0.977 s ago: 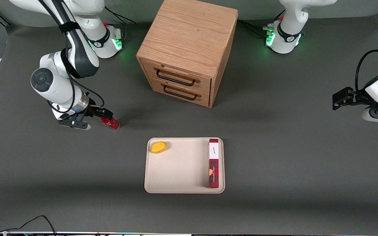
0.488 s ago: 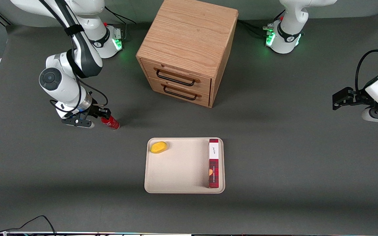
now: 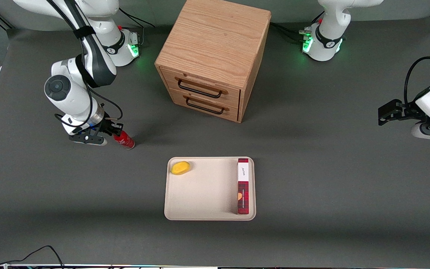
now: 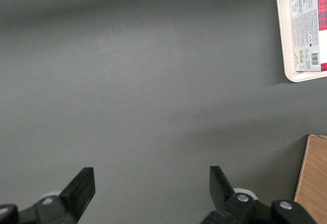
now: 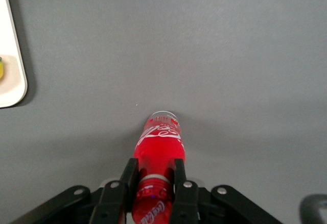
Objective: Place coke bottle on tray
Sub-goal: 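Carry the bottle with the right gripper onto the cream tray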
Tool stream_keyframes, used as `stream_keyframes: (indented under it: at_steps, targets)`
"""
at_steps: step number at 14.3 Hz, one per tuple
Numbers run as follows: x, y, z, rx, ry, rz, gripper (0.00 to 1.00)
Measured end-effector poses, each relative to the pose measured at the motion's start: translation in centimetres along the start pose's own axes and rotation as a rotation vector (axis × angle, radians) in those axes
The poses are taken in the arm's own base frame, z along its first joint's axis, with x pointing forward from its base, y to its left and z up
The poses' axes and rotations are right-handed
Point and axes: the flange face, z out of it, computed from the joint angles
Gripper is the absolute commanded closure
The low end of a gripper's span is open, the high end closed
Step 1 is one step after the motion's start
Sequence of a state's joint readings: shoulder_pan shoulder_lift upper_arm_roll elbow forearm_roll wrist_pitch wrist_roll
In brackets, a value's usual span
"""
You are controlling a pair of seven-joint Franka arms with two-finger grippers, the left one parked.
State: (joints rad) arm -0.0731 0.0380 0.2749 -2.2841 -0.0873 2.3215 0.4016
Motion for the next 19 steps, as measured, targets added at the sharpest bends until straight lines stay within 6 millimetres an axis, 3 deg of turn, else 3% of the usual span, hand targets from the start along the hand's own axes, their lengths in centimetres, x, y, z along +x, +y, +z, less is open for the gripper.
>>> stream_keyframes:
  at_steps: [2, 5, 7, 10, 12, 13, 16, 19]
  targets:
    - [0.8, 0.3, -4.9, -0.041, -0.009, -0.025, 1.0]
    - [2.6, 1.2, -16.4, -0.073, -0.03, -0.072, 1.0]
    - [3.3, 1.6, -22.8, -0.067, -0.031, -0.078, 1.0]
    - [5.4, 1.5, -28.7, -0.033, -0.075, -0.072, 1.0]
    - [8.3, 0.2, -29.7, 0.002, -0.103, -0.042, 1.0]
    - [10.0, -0.9, -29.2, 0.023, -0.109, -0.013, 1.0]
    - [14.0, -6.3, -24.9, 0.081, -0.114, 0.115, 1.0]
    - [16.4, -11.9, -19.7, 0.141, -0.089, 0.248, 1.0]
